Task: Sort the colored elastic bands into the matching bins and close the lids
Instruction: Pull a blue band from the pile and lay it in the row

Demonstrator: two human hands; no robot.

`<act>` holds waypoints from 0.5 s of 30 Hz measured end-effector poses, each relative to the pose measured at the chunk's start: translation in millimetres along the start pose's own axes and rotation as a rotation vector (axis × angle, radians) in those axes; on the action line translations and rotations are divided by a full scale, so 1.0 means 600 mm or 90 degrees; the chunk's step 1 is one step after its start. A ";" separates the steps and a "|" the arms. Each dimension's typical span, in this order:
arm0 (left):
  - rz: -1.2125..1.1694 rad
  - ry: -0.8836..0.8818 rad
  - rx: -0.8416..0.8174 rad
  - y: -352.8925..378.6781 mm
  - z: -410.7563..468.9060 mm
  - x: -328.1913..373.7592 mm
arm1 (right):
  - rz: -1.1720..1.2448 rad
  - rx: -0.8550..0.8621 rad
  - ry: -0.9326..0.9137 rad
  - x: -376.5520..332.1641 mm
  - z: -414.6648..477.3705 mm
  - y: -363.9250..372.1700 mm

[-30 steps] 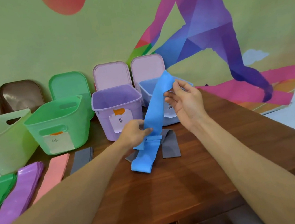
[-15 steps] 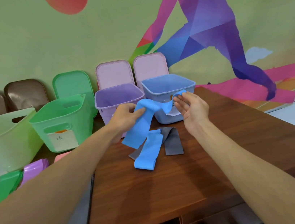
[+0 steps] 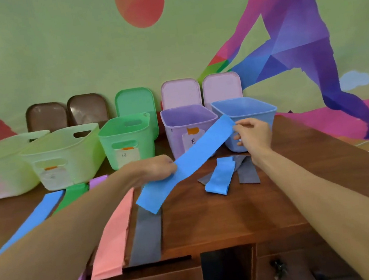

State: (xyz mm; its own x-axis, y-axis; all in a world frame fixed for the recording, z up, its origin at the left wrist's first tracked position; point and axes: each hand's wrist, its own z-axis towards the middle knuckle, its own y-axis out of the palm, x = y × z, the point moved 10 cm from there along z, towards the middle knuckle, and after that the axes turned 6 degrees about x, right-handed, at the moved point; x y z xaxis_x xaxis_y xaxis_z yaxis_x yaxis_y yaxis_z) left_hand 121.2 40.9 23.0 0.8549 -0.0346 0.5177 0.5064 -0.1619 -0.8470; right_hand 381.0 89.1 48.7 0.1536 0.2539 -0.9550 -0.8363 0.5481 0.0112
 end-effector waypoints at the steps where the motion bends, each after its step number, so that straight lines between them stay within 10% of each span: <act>1: 0.016 0.002 0.006 -0.006 -0.010 -0.007 | -0.003 -0.002 -0.001 -0.004 -0.005 0.007; 15: -0.151 0.022 0.142 -0.074 -0.137 -0.113 | -0.020 -0.049 0.010 -0.019 -0.086 0.090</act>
State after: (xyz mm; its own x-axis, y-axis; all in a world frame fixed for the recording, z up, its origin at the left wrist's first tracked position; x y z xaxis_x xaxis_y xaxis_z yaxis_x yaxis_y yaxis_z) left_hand 31.6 -30.6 35.6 0.7081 -0.0555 0.7039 0.7061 0.0512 -0.7063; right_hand 307.2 74.7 45.2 0.1723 0.2247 -0.9591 -0.8691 0.4929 -0.0406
